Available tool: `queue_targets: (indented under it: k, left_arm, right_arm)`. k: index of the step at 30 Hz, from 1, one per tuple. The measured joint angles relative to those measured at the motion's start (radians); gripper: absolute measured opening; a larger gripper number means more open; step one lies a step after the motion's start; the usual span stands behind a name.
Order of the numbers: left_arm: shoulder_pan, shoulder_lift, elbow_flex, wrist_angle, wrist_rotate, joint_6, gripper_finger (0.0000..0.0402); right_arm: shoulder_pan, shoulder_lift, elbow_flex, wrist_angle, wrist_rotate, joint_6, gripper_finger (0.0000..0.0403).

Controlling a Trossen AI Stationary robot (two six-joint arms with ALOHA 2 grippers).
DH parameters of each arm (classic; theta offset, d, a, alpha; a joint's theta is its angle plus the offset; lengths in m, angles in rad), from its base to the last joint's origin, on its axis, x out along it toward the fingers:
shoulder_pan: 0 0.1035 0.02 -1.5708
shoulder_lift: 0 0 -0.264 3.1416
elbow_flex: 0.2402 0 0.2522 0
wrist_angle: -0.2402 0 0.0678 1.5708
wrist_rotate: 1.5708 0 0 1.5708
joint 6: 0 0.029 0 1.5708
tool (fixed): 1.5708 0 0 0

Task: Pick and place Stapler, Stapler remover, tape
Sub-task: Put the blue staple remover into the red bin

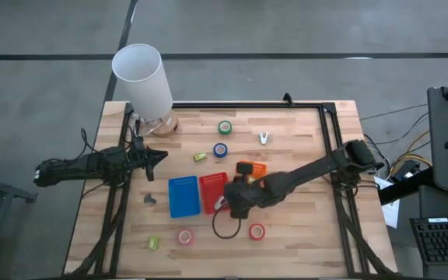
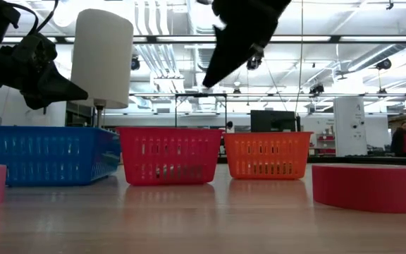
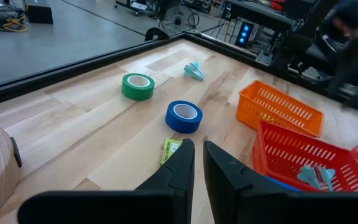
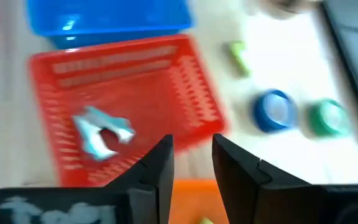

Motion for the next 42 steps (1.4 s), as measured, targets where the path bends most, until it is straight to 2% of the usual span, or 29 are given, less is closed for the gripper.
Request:
queue_targets:
  k: [6, 10, 16, 19, 26, 29, 37, 42]
  left_arm:
    - [0.000, 0.000, 0.000, 0.000, 0.000, 0.000, 0.0037]
    - [0.000, 0.000, 0.000, 0.000, 0.000, 0.000, 0.0037]
    - [0.000, 0.000, 0.000, 0.000, -0.001, 0.000, 0.0037]
    - [0.000, 0.000, 0.000, 0.000, 0.000, 0.000, 0.0037]
    - [0.000, 0.000, 0.000, 0.000, 0.000, 0.000, 0.0037]
    - [0.000, 0.000, 0.000, 0.000, 0.000, 0.000, 0.0037]
    - [0.000, 0.000, 0.000, 0.000, 0.000, 0.000, 0.0037]
    - [0.000, 0.000, 0.000, 0.000, 0.000, 0.000, 0.0037]
  right_arm:
    - [-0.082, -0.137, -0.027, -0.191, 0.006, 0.124, 0.0108]
    - [-0.175, -0.226, -0.096, -0.209, -0.015, 0.155, 0.0107]
    - [-0.387, -0.356, -0.240, -0.187, -0.189, 0.165, 0.0107]
    - [-0.508, -0.394, -0.315, -0.153, -0.293, 0.234, 0.0107]
    - [-0.736, -0.414, -0.451, -0.046, -0.313, 0.207, 0.0107]
    - [-0.802, -0.402, -0.479, -0.013, -0.315, 0.250, 0.0107]
    - [-0.845, -0.361, -0.519, 0.076, -0.414, 0.272, 0.0109]
    - [-0.848, -0.322, -0.523, 0.125, -0.429, 0.269, 0.0104]
